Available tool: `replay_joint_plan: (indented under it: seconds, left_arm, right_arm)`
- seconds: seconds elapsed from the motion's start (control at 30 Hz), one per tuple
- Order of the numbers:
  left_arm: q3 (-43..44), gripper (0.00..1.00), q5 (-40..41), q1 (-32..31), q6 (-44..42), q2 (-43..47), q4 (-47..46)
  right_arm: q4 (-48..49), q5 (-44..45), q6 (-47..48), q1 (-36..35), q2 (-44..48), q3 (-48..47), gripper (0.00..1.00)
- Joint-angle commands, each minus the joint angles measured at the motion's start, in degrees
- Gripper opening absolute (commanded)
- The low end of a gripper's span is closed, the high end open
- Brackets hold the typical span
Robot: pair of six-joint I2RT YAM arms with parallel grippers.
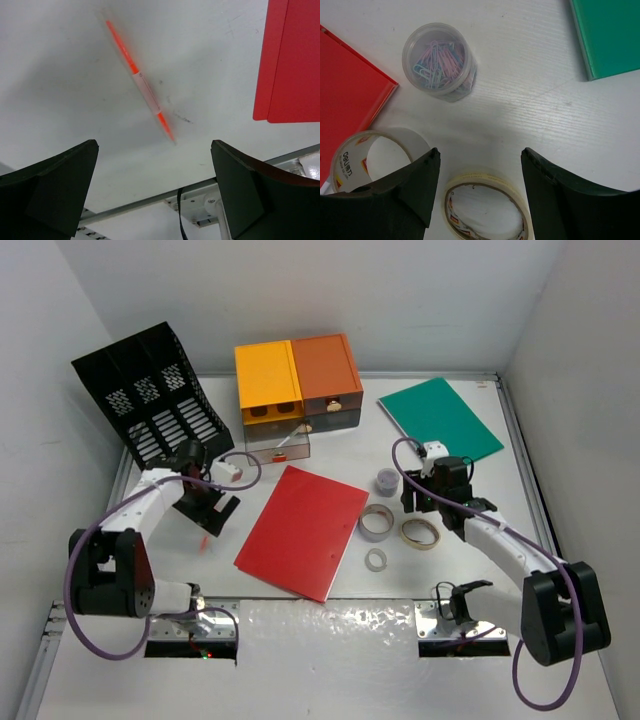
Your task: Organize the desk
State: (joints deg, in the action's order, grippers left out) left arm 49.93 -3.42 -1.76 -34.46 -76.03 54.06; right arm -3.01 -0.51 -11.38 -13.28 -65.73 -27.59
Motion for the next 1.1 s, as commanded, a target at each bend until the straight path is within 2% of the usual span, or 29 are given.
replay_joint_plan:
  seconds: [0.0, 0.23, 0.37, 0.4, 0.5, 0.53, 0.57, 0.6, 0.67, 0.7, 0.87, 1.07]
  left_arm:
    - [-1.8, 0.95, -2.9, 0.4, 0.7, -0.6, -6.0]
    - [-7.2, 0.94, 0.2, 0.4, 2.9, -6.7, -15.2]
    - [-8.4, 0.84, 1.7, 0.4, 4.1, -11.6, -19.4]
    - [-8.5, 0.73, 2.1, 0.4, 4.6, -13.1, -20.7]
    - [-9.0, 0.54, 1.0, 0.4, 4.6, -14.6, -20.4]
    - [-9.2, 0.40, 0.4, 0.4, 4.5, -14.6, -20.1]
    - [-9.8, 0.35, -0.4, 0.4, 4.3, -14.4, -19.8]
    - [-10.1, 0.19, -0.4, 0.4, 4.0, -13.2, -19.3]
    - [-11.6, 0.04, 0.2, 0.4, 3.8, -11.6, -18.6]
    - [-12.0, 0.00, 0.3, 0.5, 3.8, -9.6, -17.9]
    - [-10.9, 0.00, 2.1, 1.3, 4.1, -1.8, -14.6]
    - [0.4, 0.00, 6.7, 1.3, 5.7, 8.1, -8.7]
  right_arm:
    - [2.6, -0.6, -0.3, -0.3, 1.5, 0.7, 0.64]
    - [2.5, -1.4, -0.5, -0.3, 1.6, 0.7, 0.65]
    - [2.4, -0.9, -0.5, -0.3, 1.9, 0.8, 0.65]
    - [2.4, -0.9, -0.5, -0.3, 1.9, 0.9, 0.65]
    - [2.5, -1.1, -0.4, -0.3, 1.9, 0.9, 0.64]
    - [2.4, -1.1, -0.5, -0.3, 1.9, 0.9, 0.64]
    - [2.6, -1.1, -0.5, -0.3, 1.8, 0.9, 0.64]
    - [2.7, -1.1, -0.5, -0.3, 1.9, 1.0, 0.64]
    - [2.7, -1.2, -0.6, -0.3, 1.8, 1.0, 0.64]
    - [2.7, -1.2, -0.7, -0.3, 1.8, 1.0, 0.64]
    - [2.7, -1.8, -0.8, -0.3, 1.4, 0.8, 0.64]
    - [2.6, -2.5, -1.0, -0.3, 1.5, 0.6, 0.64]
